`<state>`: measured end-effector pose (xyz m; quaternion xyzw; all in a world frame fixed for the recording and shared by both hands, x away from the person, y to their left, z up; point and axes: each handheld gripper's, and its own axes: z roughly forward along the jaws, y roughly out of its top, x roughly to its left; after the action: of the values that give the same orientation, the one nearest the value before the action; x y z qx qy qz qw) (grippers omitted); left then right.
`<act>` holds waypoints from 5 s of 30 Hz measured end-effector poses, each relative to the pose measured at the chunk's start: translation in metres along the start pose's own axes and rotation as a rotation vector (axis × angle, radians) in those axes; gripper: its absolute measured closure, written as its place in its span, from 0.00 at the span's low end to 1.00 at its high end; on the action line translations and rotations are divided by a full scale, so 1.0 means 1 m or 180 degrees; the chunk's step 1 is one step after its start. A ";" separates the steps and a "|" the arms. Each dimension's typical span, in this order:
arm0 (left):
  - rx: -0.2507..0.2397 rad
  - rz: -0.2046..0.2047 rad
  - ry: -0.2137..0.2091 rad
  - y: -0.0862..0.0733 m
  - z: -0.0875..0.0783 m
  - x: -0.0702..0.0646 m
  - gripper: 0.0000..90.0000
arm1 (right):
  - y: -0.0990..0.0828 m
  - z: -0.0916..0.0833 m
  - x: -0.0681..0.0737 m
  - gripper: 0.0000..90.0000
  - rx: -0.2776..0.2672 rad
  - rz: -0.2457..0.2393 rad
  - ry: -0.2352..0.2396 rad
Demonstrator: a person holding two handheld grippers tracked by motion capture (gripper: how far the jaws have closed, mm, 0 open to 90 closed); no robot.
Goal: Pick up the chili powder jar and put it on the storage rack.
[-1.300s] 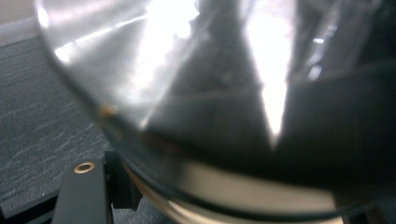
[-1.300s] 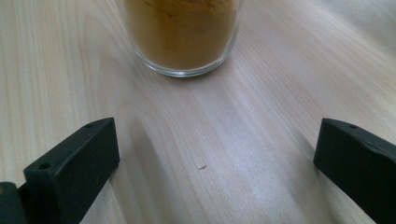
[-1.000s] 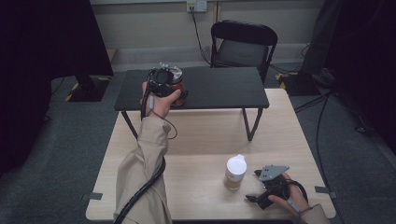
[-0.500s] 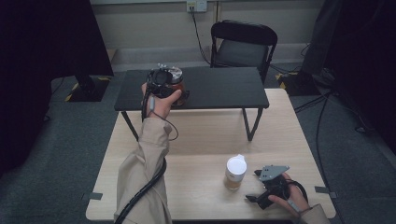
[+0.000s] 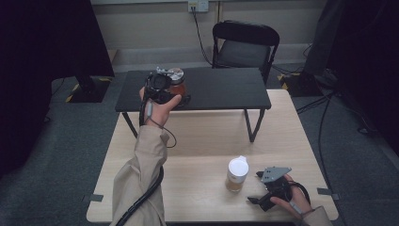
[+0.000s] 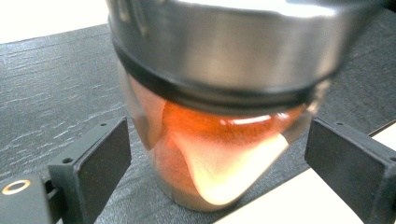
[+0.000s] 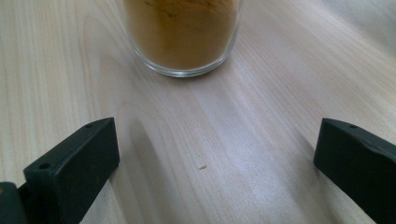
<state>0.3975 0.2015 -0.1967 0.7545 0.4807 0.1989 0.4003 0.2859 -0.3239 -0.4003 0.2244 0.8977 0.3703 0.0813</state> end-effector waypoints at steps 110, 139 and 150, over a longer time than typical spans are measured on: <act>0.0303 -0.0166 -0.0276 -0.210 0.033 0.012 0.02 | 0.000 0.000 0.000 0.00 -0.0001 -0.0001 -0.0002; 0.0507 0.0023 -0.0043 -0.229 0.040 0.004 0.03 | 0.000 0.000 0.000 0.00 -0.0003 -0.0001 -0.0003; 0.0482 0.0215 0.0023 -0.234 0.041 -0.003 0.00 | 0.000 0.000 0.001 0.00 0.0000 0.0004 -0.0007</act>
<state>0.2913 0.2327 -0.4072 0.7976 0.4700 0.1780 0.3334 0.2854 -0.3235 -0.4004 0.2253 0.8975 0.3701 0.0821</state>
